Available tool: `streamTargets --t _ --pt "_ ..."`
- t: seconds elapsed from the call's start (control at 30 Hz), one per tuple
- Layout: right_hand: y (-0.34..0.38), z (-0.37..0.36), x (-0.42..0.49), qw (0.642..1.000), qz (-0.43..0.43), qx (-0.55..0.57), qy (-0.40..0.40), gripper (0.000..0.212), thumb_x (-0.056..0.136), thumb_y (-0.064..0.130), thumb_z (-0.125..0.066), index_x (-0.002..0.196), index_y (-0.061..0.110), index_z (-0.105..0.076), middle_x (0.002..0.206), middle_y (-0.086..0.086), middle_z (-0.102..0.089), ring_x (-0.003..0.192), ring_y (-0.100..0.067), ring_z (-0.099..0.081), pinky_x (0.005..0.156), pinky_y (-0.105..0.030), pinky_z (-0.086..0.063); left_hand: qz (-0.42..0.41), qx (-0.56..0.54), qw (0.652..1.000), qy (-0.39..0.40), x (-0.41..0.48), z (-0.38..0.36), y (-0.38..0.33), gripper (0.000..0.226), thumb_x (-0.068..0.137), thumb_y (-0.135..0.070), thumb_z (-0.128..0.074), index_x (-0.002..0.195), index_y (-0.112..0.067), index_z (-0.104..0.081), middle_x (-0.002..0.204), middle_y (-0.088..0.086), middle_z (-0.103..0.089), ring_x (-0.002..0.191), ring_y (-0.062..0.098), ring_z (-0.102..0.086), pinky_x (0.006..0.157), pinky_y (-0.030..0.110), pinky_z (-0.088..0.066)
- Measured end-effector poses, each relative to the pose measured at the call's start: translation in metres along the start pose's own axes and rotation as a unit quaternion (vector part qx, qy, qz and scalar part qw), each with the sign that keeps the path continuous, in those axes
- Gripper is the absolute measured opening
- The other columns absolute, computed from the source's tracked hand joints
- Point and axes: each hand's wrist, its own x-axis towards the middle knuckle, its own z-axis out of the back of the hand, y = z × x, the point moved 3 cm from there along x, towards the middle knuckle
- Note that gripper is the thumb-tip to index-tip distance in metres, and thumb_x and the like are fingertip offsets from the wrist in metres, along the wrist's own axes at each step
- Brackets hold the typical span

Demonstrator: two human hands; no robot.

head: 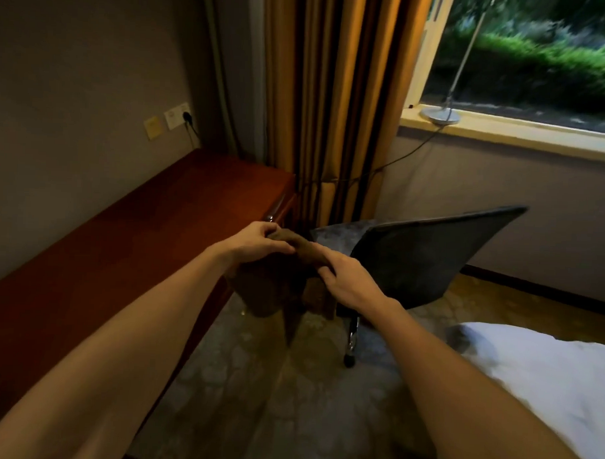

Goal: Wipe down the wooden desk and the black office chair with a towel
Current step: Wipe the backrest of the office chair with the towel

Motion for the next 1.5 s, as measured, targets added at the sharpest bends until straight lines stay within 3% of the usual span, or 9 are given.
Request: streamTargets --t 0.1,0.2,0.3,0.47,0.63,0.9,1.2,1.37,1.5 --pt "-0.017 0.015 -0.007 0.999 -0.016 0.034 -0.018 0.06 0.105 0.025 -0.05 0.159 0.043 -0.028 0.137 -0.003 -0.062 0.115 -0.023 -0.063 0.093 -0.047 -0.056 -0.05 0.004 0.999 0.007 0.011 -0.012 -0.036 0.028 0.089 -0.011 -0.076 0.115 -0.011 -0.064 0.117 0.017 -0.068 0.11 0.031 -0.068 0.097 0.045 -0.056" --pt "-0.031 0.026 -0.006 0.996 -0.048 0.071 -0.017 0.061 0.106 0.033 -0.05 0.16 0.04 -0.022 0.134 -0.007 -0.064 0.107 -0.025 -0.067 0.093 -0.049 -0.057 -0.083 0.03 0.995 0.037 0.018 -0.017 -0.067 0.028 0.088 -0.01 -0.077 0.108 -0.023 -0.064 0.116 0.011 -0.068 0.11 0.026 -0.067 0.095 0.04 -0.057" --pt "-0.038 0.036 -0.006 0.986 -0.085 0.139 -0.023 0.065 0.106 0.033 -0.051 0.162 0.03 -0.019 0.144 -0.008 -0.056 0.121 -0.026 -0.062 0.103 -0.042 -0.053 -0.108 0.06 0.992 0.039 0.021 -0.016 -0.092 0.034 0.088 -0.009 -0.076 0.116 -0.023 -0.062 0.113 0.007 -0.068 0.104 0.019 -0.068 0.086 0.03 -0.059" --pt "-0.047 0.047 0.012 0.963 -0.136 0.231 -0.025 0.068 0.101 0.028 -0.059 0.159 0.017 -0.027 0.15 -0.008 -0.05 0.131 -0.026 -0.055 0.111 -0.044 -0.047 -0.126 0.066 0.989 0.04 0.031 -0.012 -0.115 0.039 0.089 -0.011 -0.076 0.123 -0.022 -0.06 0.121 0.011 -0.064 0.111 0.025 -0.066 0.095 0.041 -0.058" --pt "-0.049 0.058 0.038 0.957 -0.116 0.263 -0.03 0.074 0.091 0.031 -0.075 0.153 0.018 -0.036 0.134 -0.003 -0.061 0.118 -0.018 -0.063 0.1 -0.041 -0.056 -0.122 -0.023 0.991 0.05 0.053 -0.007 -0.129 0.03 0.089 -0.011 -0.075 0.115 -0.024 -0.066 0.116 0.008 -0.069 0.108 0.024 -0.069 0.085 0.033 -0.059" --pt "-0.09 0.127 0.1 0.958 -0.105 0.223 -0.147 0.05 0.092 0.022 -0.067 0.139 0.018 -0.052 0.115 0.0 -0.067 0.106 -0.019 -0.068 0.087 -0.039 -0.061 -0.144 -0.13 0.98 0.039 0.135 -0.011 -0.174 0.034 0.088 -0.023 -0.077 0.119 -0.029 -0.065 0.127 0.008 -0.063 0.117 0.026 -0.064 0.101 0.046 -0.053" --pt "-0.151 0.229 0.158 0.93 -0.099 0.299 -0.19 0.047 0.093 0.03 -0.074 0.133 0.016 -0.054 0.117 -0.002 -0.068 0.104 -0.016 -0.07 0.077 -0.026 -0.06 -0.188 -0.223 0.955 0.054 0.267 -0.039 -0.263 0.035 0.085 -0.025 -0.08 0.119 -0.025 -0.069 0.119 0.011 -0.073 0.111 0.027 -0.071 0.097 0.046 -0.057" --pt "-0.203 0.268 0.177 0.929 -0.153 0.211 -0.262 0.043 0.089 0.027 -0.075 0.125 0.021 -0.051 0.112 0.0 -0.064 0.104 -0.02 -0.067 0.084 -0.038 -0.061 -0.185 -0.247 0.948 0.076 0.307 -0.071 -0.306 0.033 0.092 -0.026 -0.073 0.124 -0.027 -0.066 0.12 0.006 -0.071 0.112 0.024 -0.069 0.095 0.04 -0.058" --pt "-0.252 0.294 0.177 0.88 -0.251 0.243 -0.322 0.07 0.083 0.052 -0.078 0.133 0.017 -0.045 0.123 -0.006 -0.06 0.109 -0.025 -0.064 0.094 -0.048 -0.057 -0.17 -0.262 0.948 0.06 0.337 -0.093 -0.331 0.036 0.094 -0.033 -0.07 0.129 -0.028 -0.062 0.123 0.002 -0.068 0.115 0.021 -0.065 0.091 0.038 -0.053"
